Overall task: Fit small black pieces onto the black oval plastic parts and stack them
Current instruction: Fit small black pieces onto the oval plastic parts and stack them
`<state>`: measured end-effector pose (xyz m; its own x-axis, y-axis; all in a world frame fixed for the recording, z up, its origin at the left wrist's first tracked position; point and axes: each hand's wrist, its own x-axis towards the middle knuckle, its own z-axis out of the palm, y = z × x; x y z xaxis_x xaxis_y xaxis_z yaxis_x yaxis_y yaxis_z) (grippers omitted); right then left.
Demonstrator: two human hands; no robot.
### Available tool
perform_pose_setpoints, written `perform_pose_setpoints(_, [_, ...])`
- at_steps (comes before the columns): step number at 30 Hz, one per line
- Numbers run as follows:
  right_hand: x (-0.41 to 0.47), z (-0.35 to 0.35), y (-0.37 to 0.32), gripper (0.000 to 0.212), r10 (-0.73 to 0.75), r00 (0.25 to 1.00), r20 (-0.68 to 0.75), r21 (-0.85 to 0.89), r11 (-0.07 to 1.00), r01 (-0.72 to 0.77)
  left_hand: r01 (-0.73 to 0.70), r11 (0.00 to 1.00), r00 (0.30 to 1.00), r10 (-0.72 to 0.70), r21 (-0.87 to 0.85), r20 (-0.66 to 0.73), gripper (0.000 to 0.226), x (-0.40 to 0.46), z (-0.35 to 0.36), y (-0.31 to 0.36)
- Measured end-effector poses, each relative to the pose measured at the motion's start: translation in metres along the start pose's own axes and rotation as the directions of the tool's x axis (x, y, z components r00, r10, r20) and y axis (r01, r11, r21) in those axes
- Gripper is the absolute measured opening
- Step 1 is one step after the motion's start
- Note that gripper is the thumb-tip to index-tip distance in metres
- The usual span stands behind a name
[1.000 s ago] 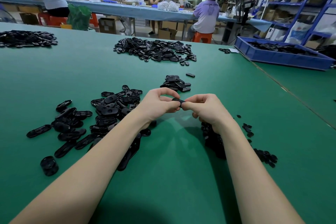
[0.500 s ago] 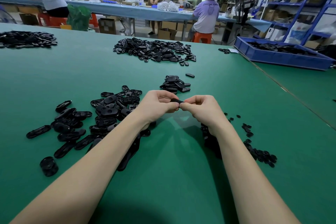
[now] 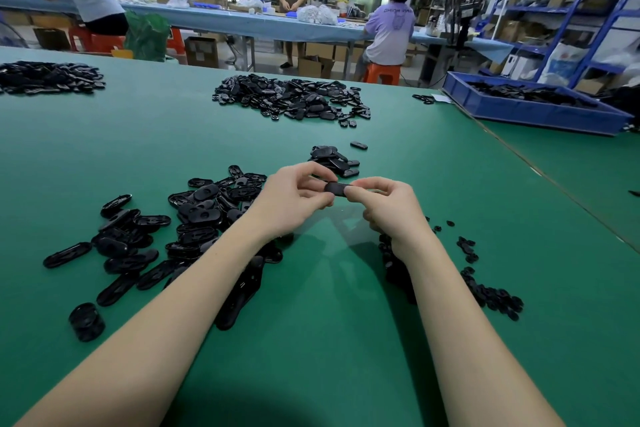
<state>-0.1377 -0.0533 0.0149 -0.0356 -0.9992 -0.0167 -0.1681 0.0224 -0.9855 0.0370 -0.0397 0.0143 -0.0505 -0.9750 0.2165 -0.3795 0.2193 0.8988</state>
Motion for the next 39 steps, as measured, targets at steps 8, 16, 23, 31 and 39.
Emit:
perform_pose_setpoints(8, [-0.006, 0.040, 0.008, 0.016, -0.005, 0.987, -0.159, 0.093, 0.995, 0.020, -0.037, 0.944, 0.991, 0.076, 0.329, -0.106, 0.014, 0.002, -0.011, -0.012])
perform_pose_setpoints(16, [-0.013, 0.052, 0.023, 0.026, -0.121, 0.960, -0.252, -0.035, 0.993, 0.116, 0.078, 0.914, 0.964, 0.032, 0.399, -0.262, 0.013, 0.031, -0.007, -0.019])
perform_pose_setpoints(23, [-0.011, 0.052, 0.025, 0.030, -0.118, 0.965, -0.236, -0.051, 0.993, 0.109, 0.167, 0.845, 0.948, 0.004, 0.507, -0.318, 0.005, 0.102, 0.006, 0.001])
perform_pose_setpoints(31, [-0.010, 0.053, 0.026, 0.030, -0.111, 0.968, -0.224, -0.036, 0.994, 0.105, 0.234, 0.737, 0.956, -0.057, 0.634, -0.286, 0.012, 0.132, 0.016, -0.007])
perform_pose_setpoints(39, [-0.011, 0.052, 0.023, 0.029, -0.112, 0.970, -0.215, -0.051, 0.993, 0.103, 0.140, 0.851, 0.963, 0.003, 0.507, -0.271, 0.020, 0.097, 0.003, -0.015])
